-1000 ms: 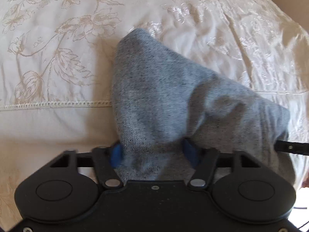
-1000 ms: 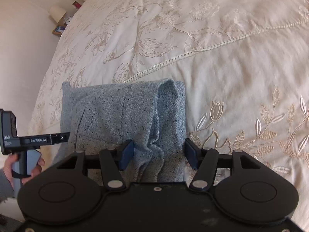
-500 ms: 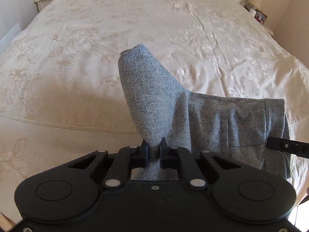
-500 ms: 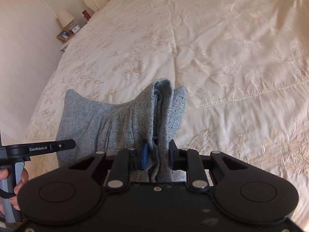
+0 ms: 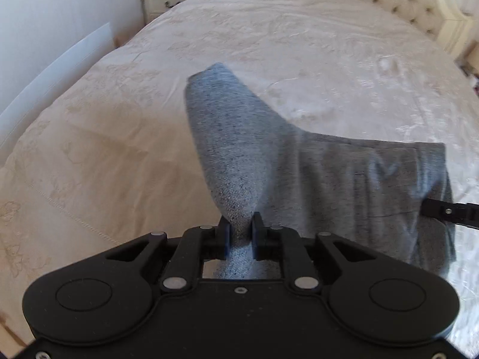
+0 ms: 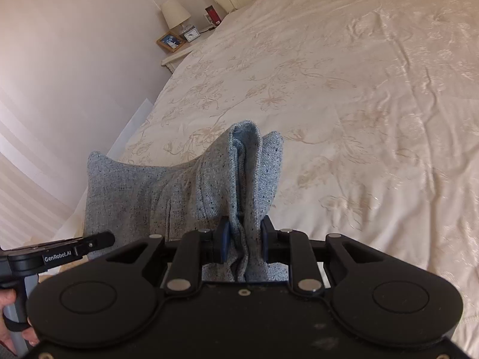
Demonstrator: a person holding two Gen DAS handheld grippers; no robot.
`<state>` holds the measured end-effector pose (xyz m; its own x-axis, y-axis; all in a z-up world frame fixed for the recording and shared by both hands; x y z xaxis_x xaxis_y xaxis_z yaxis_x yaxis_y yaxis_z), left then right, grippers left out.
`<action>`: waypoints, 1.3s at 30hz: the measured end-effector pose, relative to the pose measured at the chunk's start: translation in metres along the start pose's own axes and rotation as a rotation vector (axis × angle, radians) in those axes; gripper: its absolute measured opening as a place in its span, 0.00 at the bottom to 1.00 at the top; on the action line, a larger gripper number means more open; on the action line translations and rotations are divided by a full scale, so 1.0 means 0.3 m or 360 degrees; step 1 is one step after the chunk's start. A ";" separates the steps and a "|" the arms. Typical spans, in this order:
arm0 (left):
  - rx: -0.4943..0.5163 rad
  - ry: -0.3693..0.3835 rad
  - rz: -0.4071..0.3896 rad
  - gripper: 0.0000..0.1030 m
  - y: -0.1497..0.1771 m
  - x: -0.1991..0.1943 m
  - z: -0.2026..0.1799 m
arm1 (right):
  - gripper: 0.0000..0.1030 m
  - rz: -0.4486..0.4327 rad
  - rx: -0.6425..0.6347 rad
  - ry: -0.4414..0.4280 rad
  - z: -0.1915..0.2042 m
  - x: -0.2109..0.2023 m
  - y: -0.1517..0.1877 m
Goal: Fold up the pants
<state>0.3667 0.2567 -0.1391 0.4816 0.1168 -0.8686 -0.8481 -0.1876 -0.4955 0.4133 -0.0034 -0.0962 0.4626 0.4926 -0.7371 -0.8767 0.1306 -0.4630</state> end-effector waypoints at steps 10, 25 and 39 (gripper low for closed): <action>-0.0303 -0.0327 0.0159 0.21 0.156 0.056 0.152 | 0.31 -0.0051 -0.0157 0.0475 -0.027 0.176 -0.014; -0.0062 -0.0171 0.0018 0.27 0.225 -0.302 -0.117 | 0.31 -0.0055 -0.0309 0.0267 0.219 -0.136 0.240; -0.0067 -0.0152 0.0025 0.27 0.293 -0.411 -0.168 | 0.31 -0.0147 -0.0379 0.0251 0.302 -0.351 0.329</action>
<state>0.2439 0.1765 -0.0760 0.4433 0.2054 -0.8725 -0.8445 -0.2307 -0.4833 0.2661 0.0355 -0.0195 0.5699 0.3459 -0.7454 -0.7831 -0.0461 -0.6202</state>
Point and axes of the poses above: each gripper's, at about its wrist camera, not at the fingertips, and x roughly the way its jaws point, z to its left, y to its underside, the point moved 6 cm from there along x, roughly the way its jaws point, and after that the axes turned 5 degrees about x, right-handed, at the moved point
